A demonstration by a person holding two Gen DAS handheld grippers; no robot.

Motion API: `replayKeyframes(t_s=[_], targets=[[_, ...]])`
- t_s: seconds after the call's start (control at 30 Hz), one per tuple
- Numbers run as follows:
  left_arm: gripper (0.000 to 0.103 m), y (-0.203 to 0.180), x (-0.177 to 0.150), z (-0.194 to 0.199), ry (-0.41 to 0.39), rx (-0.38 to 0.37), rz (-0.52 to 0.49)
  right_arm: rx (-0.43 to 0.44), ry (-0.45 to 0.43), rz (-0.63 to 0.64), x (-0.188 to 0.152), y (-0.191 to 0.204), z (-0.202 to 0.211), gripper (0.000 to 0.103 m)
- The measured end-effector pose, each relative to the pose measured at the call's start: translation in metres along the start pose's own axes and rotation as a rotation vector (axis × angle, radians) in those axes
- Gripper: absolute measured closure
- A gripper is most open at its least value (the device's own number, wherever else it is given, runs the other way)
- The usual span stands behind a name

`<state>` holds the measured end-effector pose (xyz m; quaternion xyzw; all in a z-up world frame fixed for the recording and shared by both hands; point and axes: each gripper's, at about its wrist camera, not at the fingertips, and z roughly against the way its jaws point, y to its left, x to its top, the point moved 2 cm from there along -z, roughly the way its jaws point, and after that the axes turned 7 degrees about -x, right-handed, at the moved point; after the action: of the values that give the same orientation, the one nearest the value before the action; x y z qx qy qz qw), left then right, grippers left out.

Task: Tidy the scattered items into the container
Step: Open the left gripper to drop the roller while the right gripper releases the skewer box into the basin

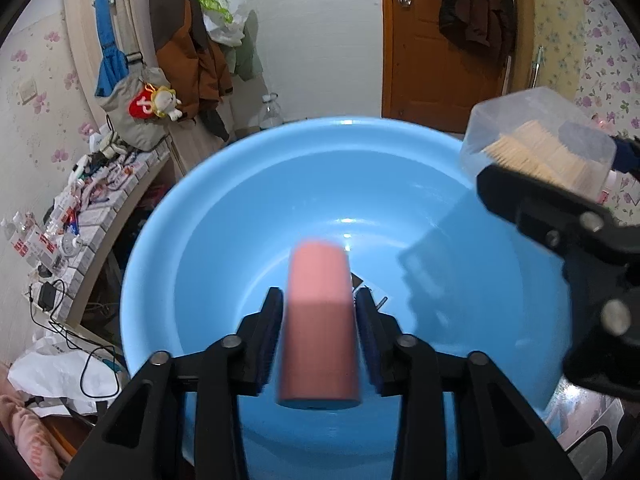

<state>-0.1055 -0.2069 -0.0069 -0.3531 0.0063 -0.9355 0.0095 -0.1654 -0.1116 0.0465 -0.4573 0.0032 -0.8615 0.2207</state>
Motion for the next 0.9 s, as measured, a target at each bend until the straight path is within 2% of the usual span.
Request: replayKeyframes(t_s=[0.07,0.2,0.3,0.4,0.47,0.53,0.63,0.83,0.9], targets=[[0.055,-0.001,0.001,0.005,-0.017,0.004,-0.010,0.005,0.004,0.002,-0.001,0.001,0.000,0.010],[0.054,0.000,0.005,0.012,-0.032,0.009,-0.024,0.008,0.012,0.007,-0.001,0.004,0.000,0.010],[0.047,0.006,0.003,0.020,-0.045,0.008,-0.017,0.023,0.021,0.008,-0.001,0.004,0.000,0.010],[0.036,0.012,-0.002,0.031,-0.065,0.008,-0.013,0.048,0.041,0.012,-0.001,0.007,-0.004,0.010],[0.021,0.015,-0.008,0.040,-0.085,0.007,-0.014,0.056,0.052,0.022,-0.001,0.010,-0.006,0.010],[0.015,0.019,-0.013,0.049,-0.103,0.027,-0.016,0.068,0.064,0.041,-0.002,0.014,-0.009,0.010],[0.013,0.026,-0.022,0.059,-0.122,0.041,-0.009,0.103,0.101,0.053,-0.004,0.020,-0.015,0.010],[0.010,0.037,-0.035,0.068,-0.134,0.017,0.012,0.127,0.170,0.073,-0.014,0.027,-0.024,0.010],[0.006,0.037,-0.038,0.071,-0.145,0.005,0.018,0.128,0.182,0.083,-0.017,0.029,-0.026,0.010]])
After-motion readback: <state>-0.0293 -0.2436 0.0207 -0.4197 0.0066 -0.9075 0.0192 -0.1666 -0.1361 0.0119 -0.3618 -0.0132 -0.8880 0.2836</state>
